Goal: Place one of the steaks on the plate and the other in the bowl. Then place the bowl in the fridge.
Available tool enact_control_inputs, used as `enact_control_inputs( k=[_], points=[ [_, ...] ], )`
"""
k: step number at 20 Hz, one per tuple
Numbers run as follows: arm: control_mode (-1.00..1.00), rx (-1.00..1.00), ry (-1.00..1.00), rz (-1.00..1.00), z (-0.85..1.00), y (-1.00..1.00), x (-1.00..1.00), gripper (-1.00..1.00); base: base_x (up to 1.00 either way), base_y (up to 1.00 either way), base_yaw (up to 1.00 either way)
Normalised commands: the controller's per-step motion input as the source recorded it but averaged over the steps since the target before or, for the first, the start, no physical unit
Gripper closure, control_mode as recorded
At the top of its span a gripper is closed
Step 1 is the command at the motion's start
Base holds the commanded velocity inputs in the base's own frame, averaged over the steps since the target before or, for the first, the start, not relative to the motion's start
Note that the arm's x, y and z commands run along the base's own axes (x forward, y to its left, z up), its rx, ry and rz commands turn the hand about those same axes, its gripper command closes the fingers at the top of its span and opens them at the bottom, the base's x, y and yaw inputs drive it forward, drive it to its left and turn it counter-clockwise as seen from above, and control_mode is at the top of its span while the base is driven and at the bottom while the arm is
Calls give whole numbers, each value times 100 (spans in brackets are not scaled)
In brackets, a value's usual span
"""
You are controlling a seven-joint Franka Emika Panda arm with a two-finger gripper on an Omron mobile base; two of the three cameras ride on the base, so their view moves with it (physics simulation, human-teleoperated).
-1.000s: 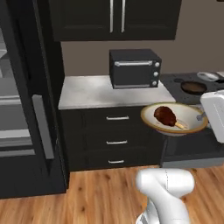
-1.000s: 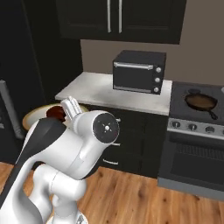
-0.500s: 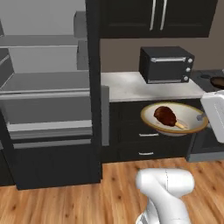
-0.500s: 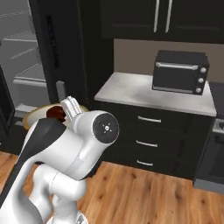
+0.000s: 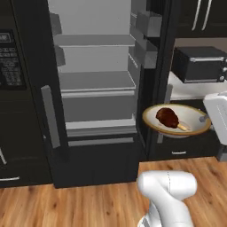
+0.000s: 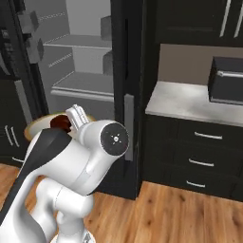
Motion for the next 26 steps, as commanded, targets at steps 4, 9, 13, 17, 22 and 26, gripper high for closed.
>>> enact_control_inputs(
  k=[4, 9, 13, 17, 22, 26],
  points=[
    [100, 0, 0, 0, 0, 0, 0, 100, 0, 100, -1],
    [100, 0, 0, 0, 0, 0, 0, 100, 8, 92, -9],
    [100, 0, 0, 0, 0, 0, 0, 100, 41, 40, -20],
    [100, 0, 0, 0, 0, 0, 0, 100, 28, 6, -14],
    [100, 0, 0, 0, 0, 0, 0, 100, 8, -22, -6],
    [100, 0, 0, 0, 0, 0, 0, 100, 20, -4, -4]
  ],
)
